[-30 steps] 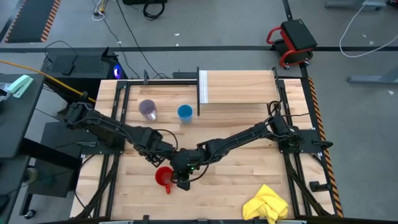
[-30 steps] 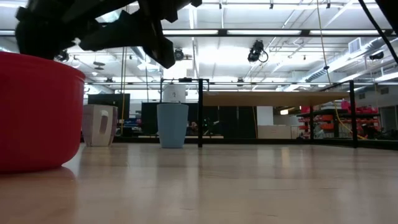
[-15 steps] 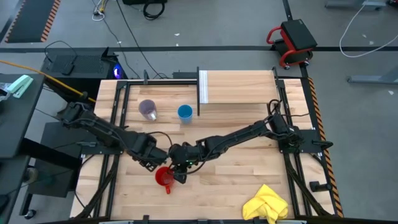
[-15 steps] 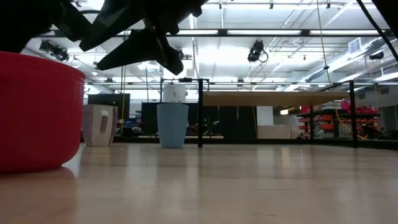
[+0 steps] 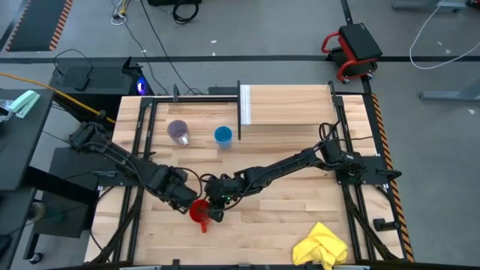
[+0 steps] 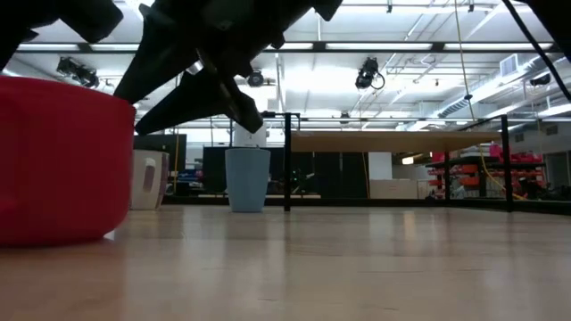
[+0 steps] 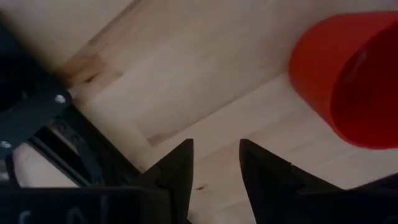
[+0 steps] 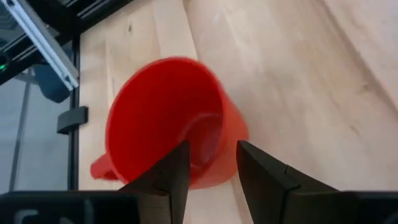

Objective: Stack small to large cups/mugs on shelf
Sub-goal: Put the red mug on the shelf

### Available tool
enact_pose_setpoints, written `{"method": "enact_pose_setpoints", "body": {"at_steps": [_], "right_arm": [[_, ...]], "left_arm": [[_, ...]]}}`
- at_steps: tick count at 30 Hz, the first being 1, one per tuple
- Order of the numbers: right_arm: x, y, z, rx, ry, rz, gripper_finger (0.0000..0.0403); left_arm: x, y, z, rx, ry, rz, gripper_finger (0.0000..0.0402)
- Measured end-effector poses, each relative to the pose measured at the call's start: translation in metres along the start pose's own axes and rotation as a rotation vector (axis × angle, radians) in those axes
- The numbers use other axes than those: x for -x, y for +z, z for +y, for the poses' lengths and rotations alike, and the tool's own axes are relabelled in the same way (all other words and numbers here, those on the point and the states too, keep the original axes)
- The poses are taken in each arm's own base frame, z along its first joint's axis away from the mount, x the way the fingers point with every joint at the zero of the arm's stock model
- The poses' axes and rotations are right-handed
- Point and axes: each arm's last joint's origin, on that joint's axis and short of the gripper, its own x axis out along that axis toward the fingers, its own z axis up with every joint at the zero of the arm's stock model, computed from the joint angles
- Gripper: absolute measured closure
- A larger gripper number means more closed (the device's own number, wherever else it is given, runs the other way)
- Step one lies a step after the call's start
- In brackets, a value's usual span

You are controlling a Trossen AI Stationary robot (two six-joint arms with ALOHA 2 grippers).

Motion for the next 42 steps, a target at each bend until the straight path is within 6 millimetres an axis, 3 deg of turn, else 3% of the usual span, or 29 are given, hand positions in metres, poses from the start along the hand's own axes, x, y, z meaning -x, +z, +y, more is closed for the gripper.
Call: {"method": "enact_pose_setpoints", "body": {"at_steps": [17, 31, 39, 42], "right_arm": [[0.000, -0.013, -0.005, 0.007, -0.074, 0.110, 0.0273], [0.000, -0.011, -0.005, 0.009, -0.068, 0.102, 0.0327], [0.008, 0.001, 0.004, 0.060, -0.049, 0.078, 0.0390], [0.013, 0.005, 0.006, 0.086, -0.073, 0.083, 0.0393]], "left_arm": [[0.002, -0.008, -0.023, -0.026, -0.225, -0.085, 0.0273], [-0.001, -0.006, -0.025, -0.033, -0.217, -0.118, 0.0280], [0.000, -0.005, -0.025, -0.027, -0.215, -0.148, 0.0280], [0.000, -0.005, -0.025, -0.024, -0.215, -0.153, 0.0284]]}}
